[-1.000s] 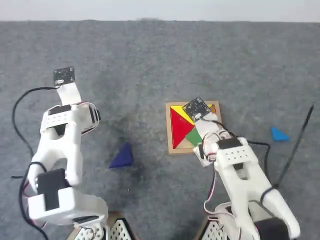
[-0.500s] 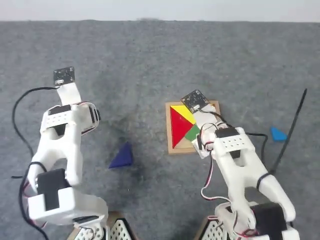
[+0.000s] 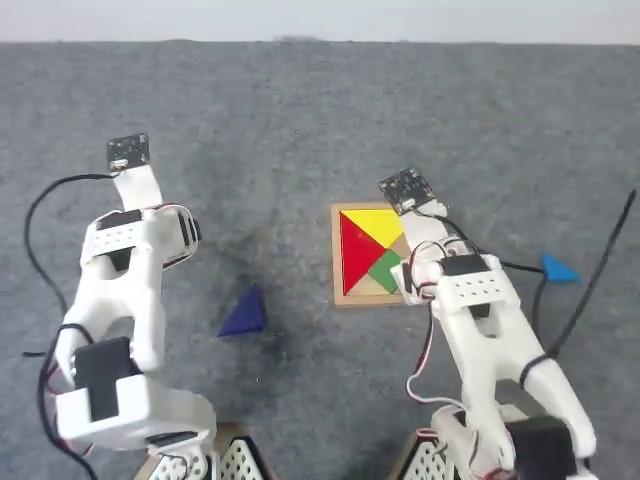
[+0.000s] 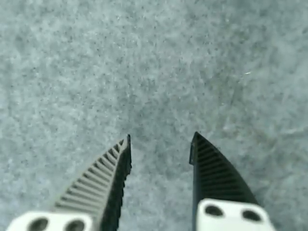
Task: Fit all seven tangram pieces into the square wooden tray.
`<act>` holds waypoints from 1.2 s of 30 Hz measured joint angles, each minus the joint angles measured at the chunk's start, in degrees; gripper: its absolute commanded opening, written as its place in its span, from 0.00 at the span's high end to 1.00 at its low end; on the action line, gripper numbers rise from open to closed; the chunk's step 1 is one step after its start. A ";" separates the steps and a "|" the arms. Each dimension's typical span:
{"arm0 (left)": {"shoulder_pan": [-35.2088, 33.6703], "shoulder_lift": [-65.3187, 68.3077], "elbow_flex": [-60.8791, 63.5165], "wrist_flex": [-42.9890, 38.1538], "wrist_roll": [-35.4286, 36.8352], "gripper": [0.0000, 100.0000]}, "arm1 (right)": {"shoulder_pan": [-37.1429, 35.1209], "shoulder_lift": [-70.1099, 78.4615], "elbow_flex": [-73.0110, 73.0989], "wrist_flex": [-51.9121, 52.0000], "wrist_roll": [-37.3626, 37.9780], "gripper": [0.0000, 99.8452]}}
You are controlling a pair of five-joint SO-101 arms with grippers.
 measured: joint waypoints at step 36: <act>19.96 -31.03 13.71 26.64 -20.75 0.80 | 2.29 -29.54 17.14 3.87 -4.31 0.88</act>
